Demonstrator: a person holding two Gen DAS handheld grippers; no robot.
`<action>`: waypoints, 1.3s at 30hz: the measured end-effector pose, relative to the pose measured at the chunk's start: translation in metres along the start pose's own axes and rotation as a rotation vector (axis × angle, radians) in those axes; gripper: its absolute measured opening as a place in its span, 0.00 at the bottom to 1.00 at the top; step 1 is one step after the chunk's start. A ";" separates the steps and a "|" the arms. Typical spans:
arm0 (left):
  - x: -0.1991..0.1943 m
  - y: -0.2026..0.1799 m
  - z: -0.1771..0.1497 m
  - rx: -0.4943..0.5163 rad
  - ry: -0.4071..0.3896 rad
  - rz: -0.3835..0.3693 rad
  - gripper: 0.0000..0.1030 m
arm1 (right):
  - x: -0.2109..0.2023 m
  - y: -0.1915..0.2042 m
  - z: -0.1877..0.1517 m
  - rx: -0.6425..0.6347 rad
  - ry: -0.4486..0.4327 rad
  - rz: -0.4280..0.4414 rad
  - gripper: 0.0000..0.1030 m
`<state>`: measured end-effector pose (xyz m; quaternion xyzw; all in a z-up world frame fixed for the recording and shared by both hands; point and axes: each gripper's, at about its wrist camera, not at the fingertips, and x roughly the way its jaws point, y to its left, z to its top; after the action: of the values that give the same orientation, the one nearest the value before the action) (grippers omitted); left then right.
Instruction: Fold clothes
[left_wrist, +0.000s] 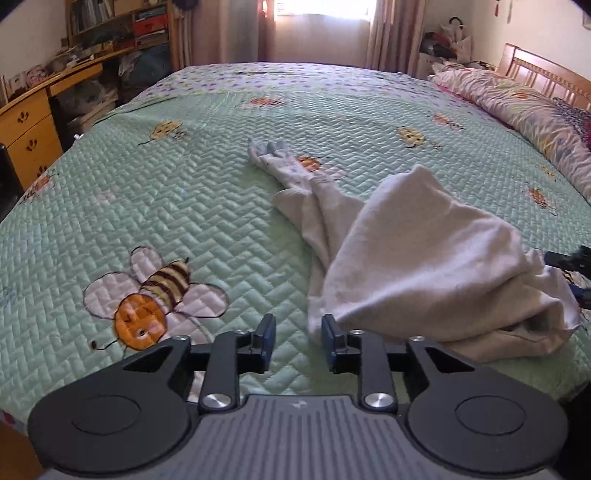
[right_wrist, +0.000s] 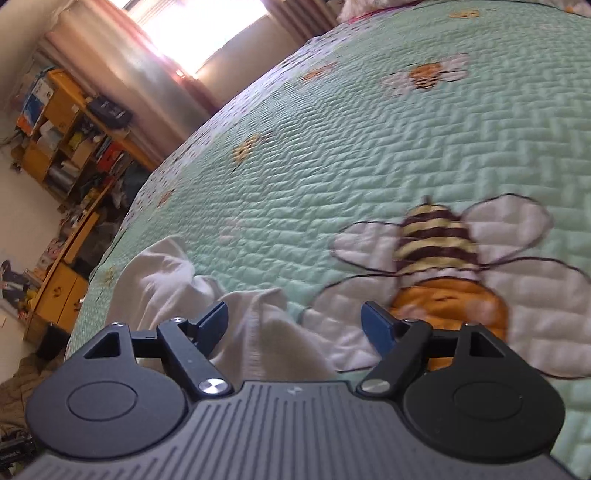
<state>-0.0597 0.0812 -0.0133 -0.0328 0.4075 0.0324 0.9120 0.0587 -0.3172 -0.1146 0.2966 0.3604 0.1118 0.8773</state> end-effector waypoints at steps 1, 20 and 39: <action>0.002 -0.004 0.000 0.008 0.006 -0.004 0.36 | 0.001 0.003 -0.002 -0.014 0.009 0.012 0.77; 0.030 -0.028 -0.014 0.066 0.105 0.055 0.55 | -0.051 0.145 -0.068 -0.587 0.168 0.418 0.15; 0.049 -0.079 0.034 0.161 0.029 -0.032 0.78 | -0.084 0.072 -0.056 -0.189 0.133 0.374 0.67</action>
<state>0.0053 0.0076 -0.0244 0.0337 0.4215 -0.0158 0.9061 -0.0393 -0.2699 -0.0552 0.2667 0.3440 0.3250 0.8396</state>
